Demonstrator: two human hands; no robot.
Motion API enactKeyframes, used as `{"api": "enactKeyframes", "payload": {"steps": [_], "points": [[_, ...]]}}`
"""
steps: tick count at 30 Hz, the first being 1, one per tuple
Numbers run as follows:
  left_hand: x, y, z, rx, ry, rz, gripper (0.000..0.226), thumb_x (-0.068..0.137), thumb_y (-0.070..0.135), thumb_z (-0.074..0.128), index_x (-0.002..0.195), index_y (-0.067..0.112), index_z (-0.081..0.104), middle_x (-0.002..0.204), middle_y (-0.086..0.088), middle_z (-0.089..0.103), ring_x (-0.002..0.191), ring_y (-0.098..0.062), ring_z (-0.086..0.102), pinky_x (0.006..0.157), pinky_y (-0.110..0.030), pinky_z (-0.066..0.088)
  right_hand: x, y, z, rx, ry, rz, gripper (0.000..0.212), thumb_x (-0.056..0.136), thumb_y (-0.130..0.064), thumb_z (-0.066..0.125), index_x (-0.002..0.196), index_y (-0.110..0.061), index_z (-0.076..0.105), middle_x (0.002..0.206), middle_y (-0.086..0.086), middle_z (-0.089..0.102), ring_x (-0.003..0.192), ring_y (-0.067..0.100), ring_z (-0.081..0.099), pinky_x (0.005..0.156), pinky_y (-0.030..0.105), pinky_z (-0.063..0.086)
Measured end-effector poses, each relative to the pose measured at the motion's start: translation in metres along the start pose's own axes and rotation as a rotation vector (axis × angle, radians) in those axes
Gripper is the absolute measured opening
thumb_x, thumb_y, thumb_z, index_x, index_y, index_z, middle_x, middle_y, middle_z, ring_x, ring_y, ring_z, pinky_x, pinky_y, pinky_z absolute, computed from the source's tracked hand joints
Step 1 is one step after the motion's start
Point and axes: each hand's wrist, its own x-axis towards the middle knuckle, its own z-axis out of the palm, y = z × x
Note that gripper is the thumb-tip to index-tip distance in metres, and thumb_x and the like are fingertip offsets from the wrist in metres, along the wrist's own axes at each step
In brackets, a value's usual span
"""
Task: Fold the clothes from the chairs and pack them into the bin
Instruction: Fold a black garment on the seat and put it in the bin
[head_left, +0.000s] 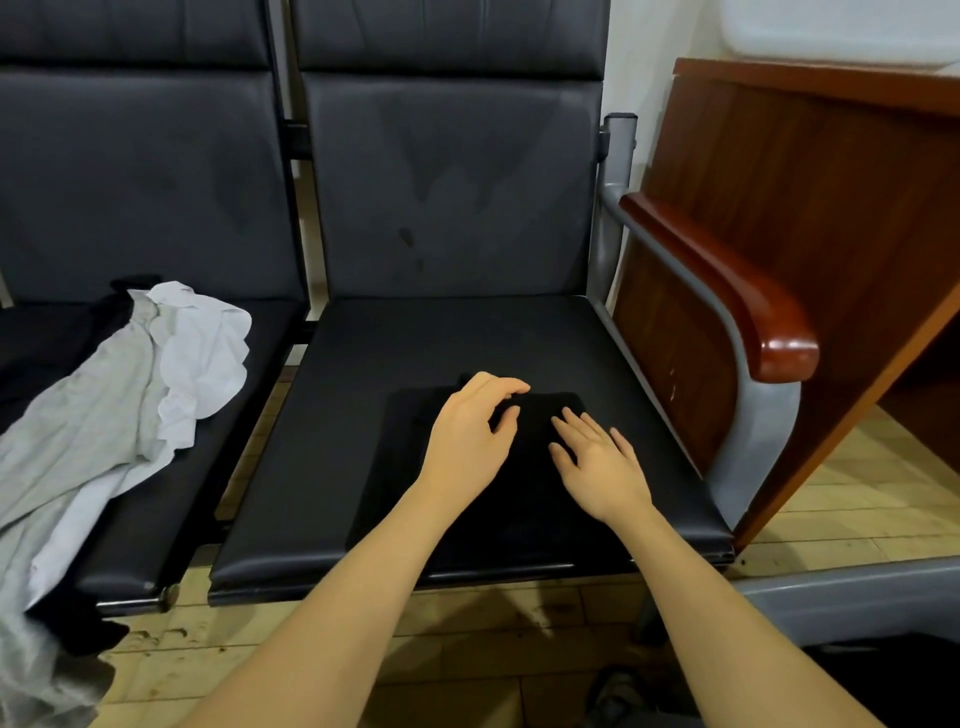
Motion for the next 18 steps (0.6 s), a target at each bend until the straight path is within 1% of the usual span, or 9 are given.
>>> {"api": "enactKeyframes", "payload": {"steps": [3,5,7,8,10,12,15,17,18], "points": [[0.012,0.012,0.008,-0.016,-0.010,-0.001,0.027,0.086,0.005,0.062,0.110,0.016,0.065,0.101,0.009,0.060,0.093,-0.001,0.055,0.087,-0.021,0.046,-0.003,0.003,-0.002,0.279,0.200,0.050,0.038,0.099,-0.027,0.044,0.136,-0.019,0.051,0.142,-0.002,0.048,0.134,0.015,0.038,0.114,0.038,0.027],[0.021,0.021,0.014,-0.014,-0.034,0.003,0.027,0.087,0.007,0.062,0.111,0.017,0.065,0.103,0.008,0.061,0.093,0.000,0.054,0.088,-0.011,0.038,-0.004,0.004,-0.004,0.389,0.248,0.105,0.034,0.099,-0.024,0.046,0.130,-0.017,0.056,0.132,-0.001,0.055,0.124,0.017,0.046,0.108,0.039,0.035],[0.029,0.029,0.022,0.003,-0.068,0.005,0.027,0.088,0.008,0.061,0.113,0.017,0.064,0.105,0.007,0.062,0.095,-0.001,0.055,0.087,-0.005,0.032,-0.005,0.004,-0.007,0.469,0.266,0.140,0.031,0.099,-0.023,0.045,0.127,-0.015,0.058,0.124,0.000,0.057,0.116,0.015,0.050,0.103,0.036,0.038],[0.032,0.032,0.027,0.009,-0.081,0.006,0.027,0.088,0.009,0.060,0.114,0.017,0.063,0.106,0.007,0.062,0.096,-0.003,0.056,0.087,-0.006,0.033,-0.006,0.003,-0.009,0.536,0.296,0.160,0.030,0.100,-0.023,0.043,0.125,-0.013,0.059,0.119,0.000,0.058,0.110,0.012,0.052,0.098,0.030,0.039],[0.035,0.037,0.036,0.031,-0.127,0.005,0.028,0.089,0.011,0.060,0.116,0.018,0.062,0.106,0.006,0.062,0.098,-0.005,0.056,0.091,-0.015,0.037,-0.006,0.001,-0.013,0.672,0.373,0.219,0.028,0.101,-0.021,0.040,0.120,-0.011,0.059,0.108,-0.002,0.056,0.099,0.007,0.052,0.085,0.019,0.036],[0.037,0.038,0.042,0.074,-0.225,0.012,0.032,0.089,0.013,0.060,0.120,0.019,0.060,0.106,0.004,0.062,0.099,-0.007,0.056,0.094,-0.024,0.041,-0.005,0.001,-0.015,0.729,0.412,0.255,0.028,0.102,-0.023,0.038,0.117,-0.012,0.060,0.104,-0.003,0.056,0.095,0.006,0.052,0.078,0.016,0.034],[0.039,0.029,0.043,0.116,-0.344,0.002,0.042,0.090,0.019,0.061,0.131,0.020,0.052,0.117,0.003,0.061,0.108,-0.011,0.054,0.100,-0.031,0.041,-0.001,0.000,-0.013,0.751,0.417,0.265,0.028,0.102,-0.026,0.038,0.116,-0.013,0.059,0.109,0.000,0.058,0.097,0.007,0.052,0.080,0.018,0.035],[0.035,0.017,0.037,0.093,-0.290,-0.049,0.041,0.092,0.023,0.058,0.133,0.019,0.051,0.126,0.002,0.057,0.116,-0.013,0.051,0.103,-0.035,0.039,0.000,0.000,-0.012,0.734,0.404,0.272,0.029,0.101,-0.029,0.041,0.119,-0.014,0.058,0.114,0.001,0.057,0.099,0.007,0.051,0.083,0.020,0.036],[0.031,0.010,0.033,0.084,-0.238,-0.075,0.038,0.093,0.022,0.056,0.131,0.017,0.054,0.126,0.001,0.058,0.117,-0.015,0.052,0.103,-0.036,0.040,0.001,0.000,-0.012,0.701,0.393,0.272,0.030,0.100,-0.030,0.042,0.121,-0.015,0.057,0.115,0.001,0.056,0.101,0.008,0.052,0.086,0.023,0.039]]}}
